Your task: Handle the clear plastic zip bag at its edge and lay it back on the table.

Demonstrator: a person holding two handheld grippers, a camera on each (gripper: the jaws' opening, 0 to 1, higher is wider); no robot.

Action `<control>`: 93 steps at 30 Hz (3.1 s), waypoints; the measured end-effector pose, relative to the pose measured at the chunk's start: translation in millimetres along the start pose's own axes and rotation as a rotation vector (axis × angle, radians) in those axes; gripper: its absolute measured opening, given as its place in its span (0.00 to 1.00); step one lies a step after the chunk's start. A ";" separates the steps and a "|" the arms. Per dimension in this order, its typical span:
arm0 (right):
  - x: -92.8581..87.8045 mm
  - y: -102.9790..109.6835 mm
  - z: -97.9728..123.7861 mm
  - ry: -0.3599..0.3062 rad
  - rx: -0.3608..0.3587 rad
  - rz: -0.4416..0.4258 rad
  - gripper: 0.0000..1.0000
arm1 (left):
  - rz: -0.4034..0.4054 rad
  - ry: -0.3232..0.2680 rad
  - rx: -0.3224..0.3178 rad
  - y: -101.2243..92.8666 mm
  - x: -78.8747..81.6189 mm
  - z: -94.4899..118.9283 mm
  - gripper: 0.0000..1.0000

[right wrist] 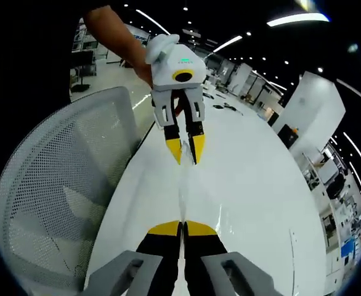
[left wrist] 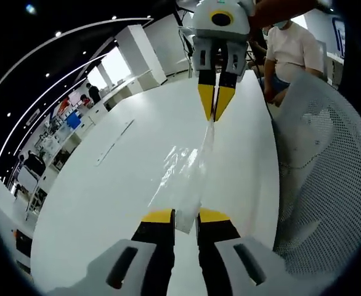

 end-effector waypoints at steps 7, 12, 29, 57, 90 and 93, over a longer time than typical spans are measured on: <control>-4.9 -0.2 -0.4 0.004 -0.007 -0.023 0.00 | 0.026 -0.002 -0.036 -1.3 1.8 -1.9 0.04; -8.1 0.0 0.0 0.016 -0.009 -0.048 0.00 | 0.034 -0.003 -0.057 -1.4 3.7 -4.3 0.00; 22.1 -3.8 -13.4 -0.067 -0.022 -0.076 0.04 | 0.036 -0.017 -0.100 -5.1 16.6 -8.8 0.00; 47.6 6.1 -51.7 -0.103 0.057 -0.062 0.02 | 0.017 -0.032 -0.137 -13.5 26.3 -15.7 0.00; 44.3 5.3 -61.0 0.025 0.069 -0.085 0.00 | -0.003 -0.031 -0.112 -15.1 22.3 -7.4 0.00; 40.8 5.4 -62.5 0.049 0.078 -0.084 0.00 | -0.006 -0.011 -0.114 -15.9 22.0 -9.7 0.00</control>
Point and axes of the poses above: the point that each gripper's makers call its tool centre point, and the gripper's own axes: z roughly backward along the fingers, y roughly to its left, x roughly out of its top, the point moved 10 cm from there along z, roughly backward along the fingers, and after that the axes turned 3 degrees about -x, right-handed, at the moved point
